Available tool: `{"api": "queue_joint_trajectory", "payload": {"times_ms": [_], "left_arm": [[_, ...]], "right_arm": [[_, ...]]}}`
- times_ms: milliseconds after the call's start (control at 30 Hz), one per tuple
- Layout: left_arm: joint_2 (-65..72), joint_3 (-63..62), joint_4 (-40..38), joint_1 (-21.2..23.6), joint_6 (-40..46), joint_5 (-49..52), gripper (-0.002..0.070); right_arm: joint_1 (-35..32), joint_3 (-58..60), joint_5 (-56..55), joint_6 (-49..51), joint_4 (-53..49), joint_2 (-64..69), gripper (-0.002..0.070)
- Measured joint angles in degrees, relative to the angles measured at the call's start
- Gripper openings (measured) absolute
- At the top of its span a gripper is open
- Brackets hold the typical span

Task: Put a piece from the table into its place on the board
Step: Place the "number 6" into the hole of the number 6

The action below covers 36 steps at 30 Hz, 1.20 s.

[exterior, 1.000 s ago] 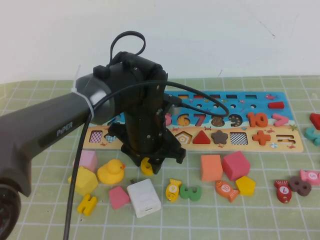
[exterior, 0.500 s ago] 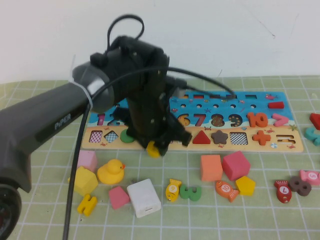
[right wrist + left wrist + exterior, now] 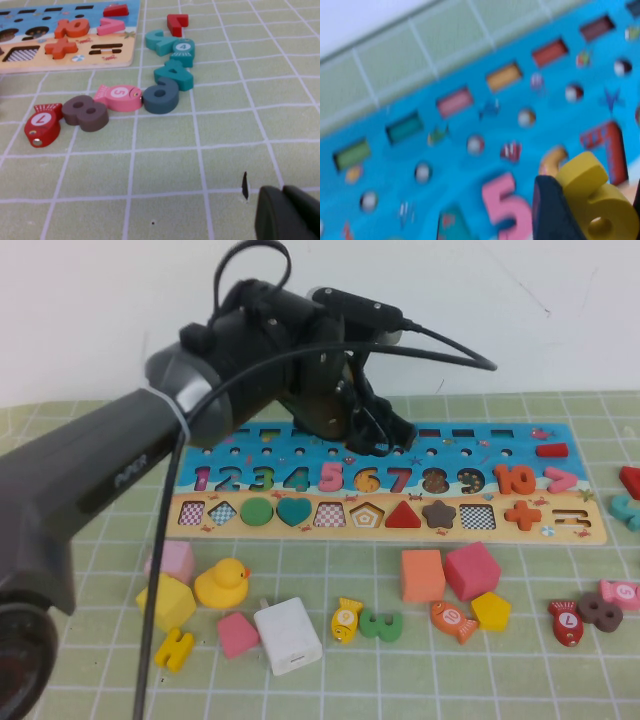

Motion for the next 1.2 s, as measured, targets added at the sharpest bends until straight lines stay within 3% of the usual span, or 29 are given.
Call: {"api": "queue_joint_trajectory", "payload": {"times_ms": [233, 1200], "left_arm": [[4.5, 0.0, 1.3, 0.0, -0.4, -7.3, 0.0290], [8.3, -0.4, -1.8, 0.0, -0.4, -5.0, 0.0290]], "right_arm": [[0.0, 0.0, 0.0, 0.0, 0.0, 0.0, -0.0003], [0.0, 0.0, 0.0, 0.0, 0.0, 0.0, -0.0003]]}}
